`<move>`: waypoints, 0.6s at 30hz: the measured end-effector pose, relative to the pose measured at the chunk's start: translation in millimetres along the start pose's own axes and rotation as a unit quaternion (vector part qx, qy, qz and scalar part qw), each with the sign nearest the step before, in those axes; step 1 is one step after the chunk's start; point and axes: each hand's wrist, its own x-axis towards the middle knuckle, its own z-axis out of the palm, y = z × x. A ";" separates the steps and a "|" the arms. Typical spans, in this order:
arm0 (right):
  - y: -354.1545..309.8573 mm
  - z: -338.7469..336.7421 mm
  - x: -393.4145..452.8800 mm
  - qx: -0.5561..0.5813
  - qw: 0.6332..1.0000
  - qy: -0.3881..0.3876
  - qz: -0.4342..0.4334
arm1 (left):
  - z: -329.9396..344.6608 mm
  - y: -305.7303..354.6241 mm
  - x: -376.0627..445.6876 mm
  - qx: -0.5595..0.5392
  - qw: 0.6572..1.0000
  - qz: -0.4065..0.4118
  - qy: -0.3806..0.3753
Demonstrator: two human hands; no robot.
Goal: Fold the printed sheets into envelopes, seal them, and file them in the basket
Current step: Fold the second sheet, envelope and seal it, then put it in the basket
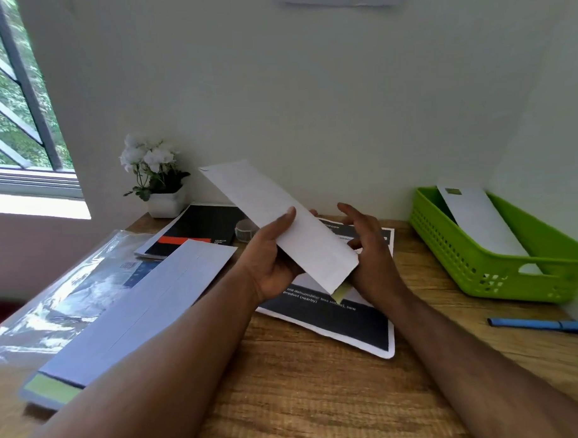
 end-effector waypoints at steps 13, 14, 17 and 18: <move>12.8 -43.3 8.1 0.389 0.855 -0.270 0.209 | -19.1 20.0 8.2 0.071 0.983 0.099 0.138; 13.6 -44.9 7.9 0.379 0.860 -0.272 0.210 | -17.5 18.6 7.4 0.112 0.976 0.119 0.142; 18.0 -50.7 11.7 0.352 0.891 -0.209 0.196 | -14.5 11.5 6.5 0.274 0.918 0.210 0.195; 20.3 -54.7 13.1 0.361 0.893 -0.185 0.198 | -12.2 9.1 5.1 0.335 0.883 0.239 0.227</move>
